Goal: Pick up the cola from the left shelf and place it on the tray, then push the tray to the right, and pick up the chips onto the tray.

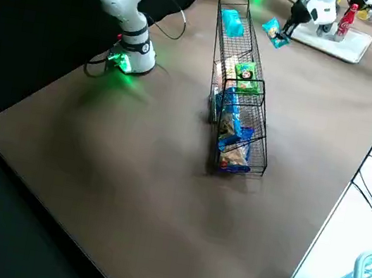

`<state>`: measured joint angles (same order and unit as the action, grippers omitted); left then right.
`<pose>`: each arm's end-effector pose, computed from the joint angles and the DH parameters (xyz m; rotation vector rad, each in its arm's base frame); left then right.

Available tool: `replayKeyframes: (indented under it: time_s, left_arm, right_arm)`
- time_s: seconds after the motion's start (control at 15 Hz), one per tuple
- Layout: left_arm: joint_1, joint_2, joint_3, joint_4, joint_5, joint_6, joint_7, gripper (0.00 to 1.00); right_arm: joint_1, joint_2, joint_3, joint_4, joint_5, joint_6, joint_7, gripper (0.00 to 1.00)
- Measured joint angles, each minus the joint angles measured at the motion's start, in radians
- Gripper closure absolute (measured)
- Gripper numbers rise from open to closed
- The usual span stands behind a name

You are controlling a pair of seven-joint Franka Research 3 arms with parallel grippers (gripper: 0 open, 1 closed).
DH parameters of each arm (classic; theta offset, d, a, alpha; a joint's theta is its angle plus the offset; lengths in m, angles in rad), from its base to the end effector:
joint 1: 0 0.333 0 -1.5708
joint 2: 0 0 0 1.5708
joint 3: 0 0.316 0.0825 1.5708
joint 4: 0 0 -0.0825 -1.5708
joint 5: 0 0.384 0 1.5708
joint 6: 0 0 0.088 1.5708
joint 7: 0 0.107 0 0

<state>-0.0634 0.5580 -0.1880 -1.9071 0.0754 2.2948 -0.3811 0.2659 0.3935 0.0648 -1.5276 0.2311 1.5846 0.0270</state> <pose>0.5939 -0.1474 0.1947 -3.1243 -0.1488 0.2602 0.5945 0.2243 0.4126 -2.8761 -0.3766 0.5507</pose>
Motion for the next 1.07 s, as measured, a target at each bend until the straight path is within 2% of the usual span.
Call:
replayKeyframes:
  time_s: [0.4, 0.8, 1.07]
  left_arm:
    - [-0.276, 0.079, -0.004, 0.128, -0.008, 0.004, -0.293, 0.93]
    - [-0.450, 0.166, -0.005, 0.259, -0.062, 0.007, -0.350, 0.93]
    - [-0.542, 0.197, -0.006, 0.322, -0.097, 0.011, -0.355, 0.94]
  right_arm:
    - [0.008, 0.093, 0.000, -0.004, -0.016, 0.078, -0.047, 0.93]
    - [0.048, 0.173, 0.000, -0.004, -0.016, 0.235, -0.097, 0.93]
    - [0.090, 0.213, 0.000, -0.004, -0.016, 0.278, -0.166, 0.93]
